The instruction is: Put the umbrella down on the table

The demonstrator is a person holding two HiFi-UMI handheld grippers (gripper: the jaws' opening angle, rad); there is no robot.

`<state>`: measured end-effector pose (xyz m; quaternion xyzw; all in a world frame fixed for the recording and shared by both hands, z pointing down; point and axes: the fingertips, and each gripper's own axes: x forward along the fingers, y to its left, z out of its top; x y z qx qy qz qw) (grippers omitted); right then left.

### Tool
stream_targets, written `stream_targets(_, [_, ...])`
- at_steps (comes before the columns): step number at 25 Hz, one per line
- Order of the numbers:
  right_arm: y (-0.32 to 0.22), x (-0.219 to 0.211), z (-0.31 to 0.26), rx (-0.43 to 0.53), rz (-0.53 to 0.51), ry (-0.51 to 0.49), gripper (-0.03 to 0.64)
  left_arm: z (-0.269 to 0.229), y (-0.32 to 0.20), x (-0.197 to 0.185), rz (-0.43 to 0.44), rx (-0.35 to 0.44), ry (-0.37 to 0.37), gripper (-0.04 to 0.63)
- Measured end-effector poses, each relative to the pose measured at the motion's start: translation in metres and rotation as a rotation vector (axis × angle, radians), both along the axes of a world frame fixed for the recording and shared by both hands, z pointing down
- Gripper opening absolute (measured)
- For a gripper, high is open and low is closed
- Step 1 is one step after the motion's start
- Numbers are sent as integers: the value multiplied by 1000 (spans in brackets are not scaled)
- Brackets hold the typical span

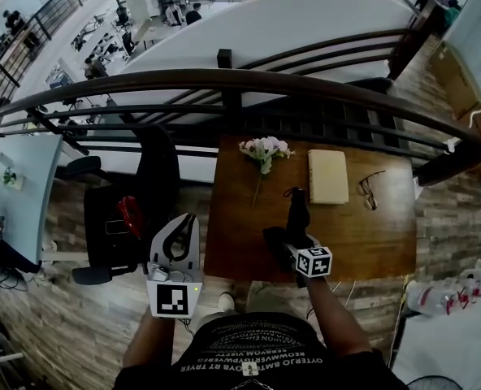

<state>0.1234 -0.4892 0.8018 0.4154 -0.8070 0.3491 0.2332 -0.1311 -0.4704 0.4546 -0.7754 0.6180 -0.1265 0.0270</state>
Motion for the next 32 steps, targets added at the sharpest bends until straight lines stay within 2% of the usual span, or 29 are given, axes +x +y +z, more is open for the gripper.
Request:
stream_targets(9, [7, -3, 59, -133, -54, 107, 276, -6, 4, 1, 9, 0, -41, 38])
stream_targets(12, [17, 2, 83, -216, -92, 186, 285, -6, 9, 1, 9, -5, -60, 38])
stream_targets(14, [24, 5, 94, -245, -126, 240, 309, -6, 15, -1, -6, -15, -47, 38])
stream_targets(18, [16, 10, 72, -141, -146, 303, 379, -13, 27, -5, -3, 10, -50, 38])
stream_targets(24, [17, 17, 26, -28, -147, 302, 382, -26, 48, -12, -10, 40, -28, 38])
stream_targets(27, [23, 15, -13, 69, -142, 254, 373, -31, 59, -22, -25, 53, 37, 38])
stream_targets(30, [26, 16, -71, 248, -117, 256, 218, -47, 76, -18, 62, 121, 129, 38])
stream_targets(32, [29, 17, -114, 367, -77, 250, 112, -53, 87, -16, 91, 149, 139, 38])
